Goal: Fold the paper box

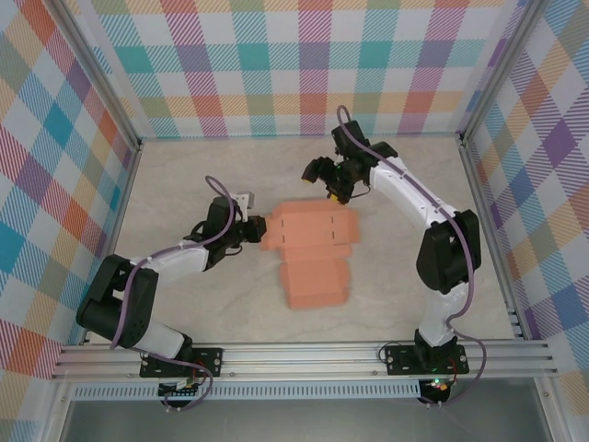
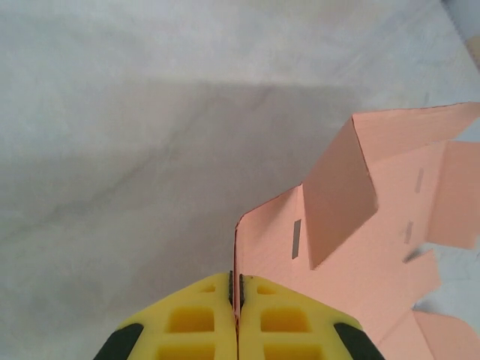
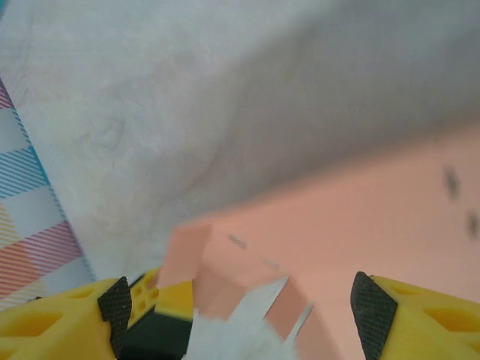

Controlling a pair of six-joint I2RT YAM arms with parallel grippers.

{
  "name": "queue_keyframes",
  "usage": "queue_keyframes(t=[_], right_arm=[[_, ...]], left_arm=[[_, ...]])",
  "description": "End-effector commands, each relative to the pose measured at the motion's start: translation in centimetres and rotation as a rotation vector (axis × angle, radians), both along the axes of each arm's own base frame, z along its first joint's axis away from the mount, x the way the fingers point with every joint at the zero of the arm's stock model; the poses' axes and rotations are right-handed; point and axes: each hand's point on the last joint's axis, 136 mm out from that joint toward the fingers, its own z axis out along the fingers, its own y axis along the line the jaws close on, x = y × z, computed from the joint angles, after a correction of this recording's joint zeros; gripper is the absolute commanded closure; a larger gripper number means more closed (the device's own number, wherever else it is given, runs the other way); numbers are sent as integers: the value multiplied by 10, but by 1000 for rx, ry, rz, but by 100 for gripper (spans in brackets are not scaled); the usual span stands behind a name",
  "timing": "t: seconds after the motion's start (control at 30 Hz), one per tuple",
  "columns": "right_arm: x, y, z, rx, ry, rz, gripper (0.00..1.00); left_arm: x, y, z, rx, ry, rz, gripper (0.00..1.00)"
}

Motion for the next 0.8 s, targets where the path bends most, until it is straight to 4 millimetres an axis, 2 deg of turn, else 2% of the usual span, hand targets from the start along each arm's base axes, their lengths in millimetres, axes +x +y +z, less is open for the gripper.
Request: queue_keyframes(t=[0.0,0.13,0.23,0.37,0.47,0.57,0.73,0.77], right_arm=[[-31,28,-4,163,361,-227,20],[-11,29,-3,153,356,-307,21],[5,32,-11,181,388,-344,22],[14,34,-33,190,504,-359,24],[24,34,-34,200,475,-371,27],[26,35,-31,205,456,-353,34],[25,33,-33,191,450,-347,69],[26,33,-33,190,446,-349,72]], left_arm=[[14,3,34,-28,-143,22,100],[11,1,36,-34,-156,10,100],[9,-2,36,-30,-168,-15,100],[8,-1,38,3,-191,-17,100],[8,-1,41,11,-205,-23,100],[11,2,40,23,-209,-4,100],[15,2,38,15,-207,13,100],[16,3,37,9,-201,23,94]])
